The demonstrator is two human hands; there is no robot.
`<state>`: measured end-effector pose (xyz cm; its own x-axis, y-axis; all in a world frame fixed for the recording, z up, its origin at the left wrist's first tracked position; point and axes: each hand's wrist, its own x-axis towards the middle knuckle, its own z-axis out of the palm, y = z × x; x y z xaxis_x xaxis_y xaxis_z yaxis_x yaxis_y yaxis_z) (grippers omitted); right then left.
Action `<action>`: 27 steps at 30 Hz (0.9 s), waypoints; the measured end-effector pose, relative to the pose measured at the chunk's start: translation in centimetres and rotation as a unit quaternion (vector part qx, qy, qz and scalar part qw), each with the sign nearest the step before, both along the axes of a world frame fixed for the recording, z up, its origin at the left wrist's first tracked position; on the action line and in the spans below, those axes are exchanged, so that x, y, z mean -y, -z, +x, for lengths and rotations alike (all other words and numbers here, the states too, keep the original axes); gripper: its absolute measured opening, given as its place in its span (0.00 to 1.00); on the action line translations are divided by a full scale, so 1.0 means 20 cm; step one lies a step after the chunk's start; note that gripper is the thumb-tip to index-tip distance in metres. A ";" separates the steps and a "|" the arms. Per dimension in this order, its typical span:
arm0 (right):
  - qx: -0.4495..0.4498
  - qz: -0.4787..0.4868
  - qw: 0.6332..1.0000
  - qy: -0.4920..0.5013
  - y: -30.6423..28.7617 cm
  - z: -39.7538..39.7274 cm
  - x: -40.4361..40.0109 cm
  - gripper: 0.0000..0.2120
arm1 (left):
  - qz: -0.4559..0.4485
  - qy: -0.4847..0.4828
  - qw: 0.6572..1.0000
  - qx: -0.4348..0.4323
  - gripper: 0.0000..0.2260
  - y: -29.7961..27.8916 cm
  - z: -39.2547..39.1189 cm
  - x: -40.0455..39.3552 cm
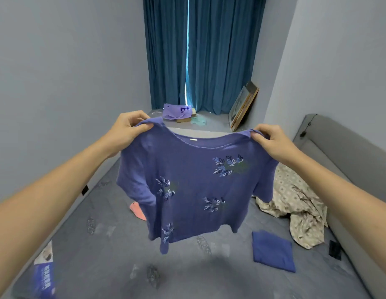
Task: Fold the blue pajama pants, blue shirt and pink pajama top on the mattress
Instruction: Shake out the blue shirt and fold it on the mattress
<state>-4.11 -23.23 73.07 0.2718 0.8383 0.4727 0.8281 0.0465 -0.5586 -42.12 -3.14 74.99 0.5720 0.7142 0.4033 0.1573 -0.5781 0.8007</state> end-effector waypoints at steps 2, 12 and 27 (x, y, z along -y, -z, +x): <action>-0.006 -0.006 1.000 0.004 0.02 -0.13 0.12 0.15 | -0.004 0.011 1.000 -0.005 0.05 0.02 -0.11 0.09; -0.025 0.002 1.000 0.014 0.10 -0.60 0.57 0.16 | -0.041 0.055 0.998 -0.015 0.06 0.20 -0.52 0.45; -0.029 -0.051 0.998 0.022 0.55 -0.55 0.31 0.11 | -0.051 0.035 0.996 -0.069 0.03 0.69 -0.40 0.27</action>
